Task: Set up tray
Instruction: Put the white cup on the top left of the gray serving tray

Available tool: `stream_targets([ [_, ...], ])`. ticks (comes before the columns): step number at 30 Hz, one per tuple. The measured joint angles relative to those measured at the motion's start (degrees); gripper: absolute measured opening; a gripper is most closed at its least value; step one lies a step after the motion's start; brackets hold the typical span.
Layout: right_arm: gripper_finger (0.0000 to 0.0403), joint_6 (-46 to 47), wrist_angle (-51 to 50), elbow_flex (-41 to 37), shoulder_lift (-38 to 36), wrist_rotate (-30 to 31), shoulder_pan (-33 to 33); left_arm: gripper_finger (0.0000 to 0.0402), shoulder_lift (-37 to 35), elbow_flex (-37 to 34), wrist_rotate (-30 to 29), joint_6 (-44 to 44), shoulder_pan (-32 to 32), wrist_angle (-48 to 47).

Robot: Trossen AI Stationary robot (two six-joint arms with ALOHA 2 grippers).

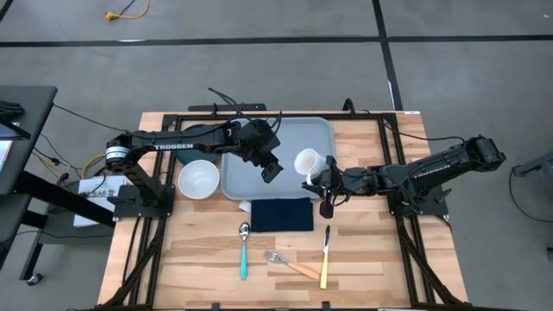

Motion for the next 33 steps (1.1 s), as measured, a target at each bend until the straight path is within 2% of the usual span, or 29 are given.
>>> stream_targets([
  [5,0.0005,-0.12,0.20,0.00,0.00,-0.02,0.00,0.0187,0.00,0.00,-0.28,0.01,0.00,4.21],
  [10,0.0016,-0.13,0.27,0.00,0.00,-0.04,0.00,0.0187,0.00,0.00,-0.70,0.24,0.07,6.73],
  [15,0.0005,-0.47,0.24,0.00,0.00,-0.24,0.02,0.0187,0.00,0.00,-1.77,2.70,0.09,8.64],
  [21,0.0012,-0.57,0.26,0.00,0.00,-0.45,0.56,0.0187,0.00,0.00,-1.25,4.45,0.14,10.64],
  [26,0.0006,-0.63,1.04,0.00,0.00,-0.68,1.15,0.0187,0.00,0.00,1.45,4.91,1.07,12.16],
  [33,0.0007,-0.63,1.63,0.00,0.00,-1.91,1.36,0.0187,0.00,0.00,2.30,4.91,2.58,14.10],
])
